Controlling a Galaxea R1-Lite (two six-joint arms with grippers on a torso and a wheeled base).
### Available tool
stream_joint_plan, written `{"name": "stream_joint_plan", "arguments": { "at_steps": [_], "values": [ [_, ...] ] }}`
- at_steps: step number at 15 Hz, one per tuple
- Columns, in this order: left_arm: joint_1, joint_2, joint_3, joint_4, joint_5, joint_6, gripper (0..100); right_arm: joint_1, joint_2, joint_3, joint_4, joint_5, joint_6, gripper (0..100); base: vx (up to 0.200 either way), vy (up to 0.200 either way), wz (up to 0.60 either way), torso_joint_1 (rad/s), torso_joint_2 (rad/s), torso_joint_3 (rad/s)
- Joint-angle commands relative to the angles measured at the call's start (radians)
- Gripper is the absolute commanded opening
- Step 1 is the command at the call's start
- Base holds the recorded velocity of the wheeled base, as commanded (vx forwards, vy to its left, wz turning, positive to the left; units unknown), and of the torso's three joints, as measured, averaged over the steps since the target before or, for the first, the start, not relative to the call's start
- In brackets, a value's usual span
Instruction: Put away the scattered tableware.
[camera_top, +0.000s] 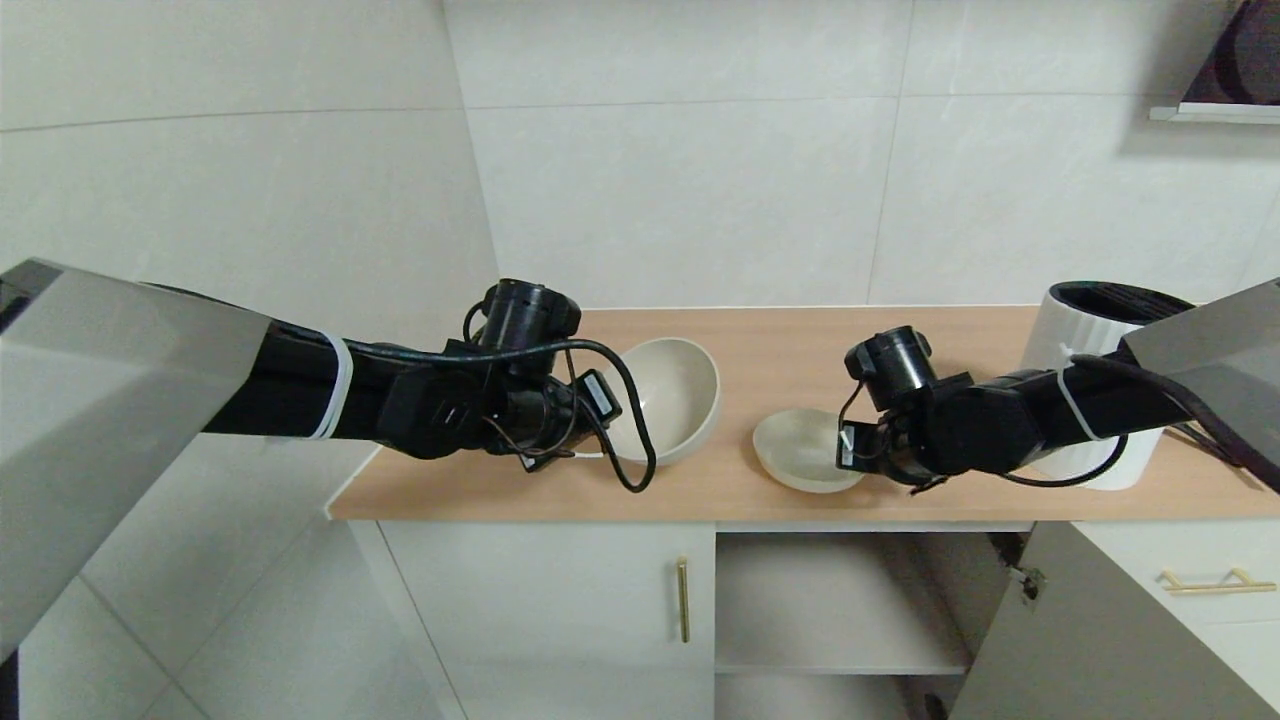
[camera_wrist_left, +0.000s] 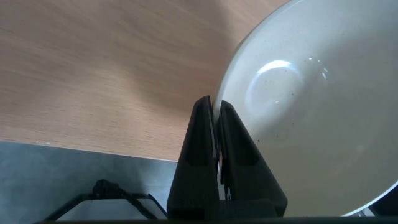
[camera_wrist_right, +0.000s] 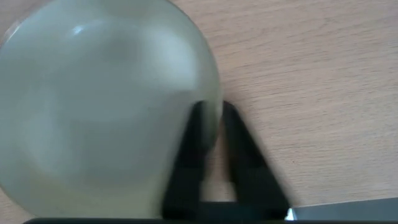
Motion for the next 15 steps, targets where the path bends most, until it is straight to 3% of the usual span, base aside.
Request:
{"name": "stream_joint_plan", "arguments": {
  "at_steps": [1, 7, 8, 12, 15],
  "values": [
    [0.001, -0.003, 0.001, -0.001, 0.0, 0.0, 0, -0.006, -0.012, 0.0, 0.002, 0.009, -0.001, 0, 0.0, 0.0, 0.0, 0.0, 0.0, 0.0],
    [0.002, -0.062, 0.013, 0.052, 0.0, 0.003, 0, -0.024, -0.181, 0.034, 0.066, 0.141, 0.001, 0, 0.0, 0.0, 0.0, 0.0, 0.0, 0.0],
    [0.004, -0.119, 0.045, 0.058, -0.001, 0.01, 0, -0.03, -0.278, 0.049, 0.118, 0.211, 0.003, 0, 0.0, 0.0, 0.0, 0.0, 0.0, 0.0],
    [0.013, -0.308, 0.234, 0.05, -0.009, 0.118, 0, -0.038, -0.52, 0.15, 0.246, 0.391, -0.008, 0, 0.0, 0.0, 0.0, 0.0, 0.0, 0.0],
    [0.015, -0.457, 0.429, 0.05, -0.083, 0.259, 0, -0.022, -0.675, 0.336, 0.25, 0.475, -0.093, 0, 0.0, 0.0, 0.0, 0.0, 0.0, 0.0]
  ]
}}
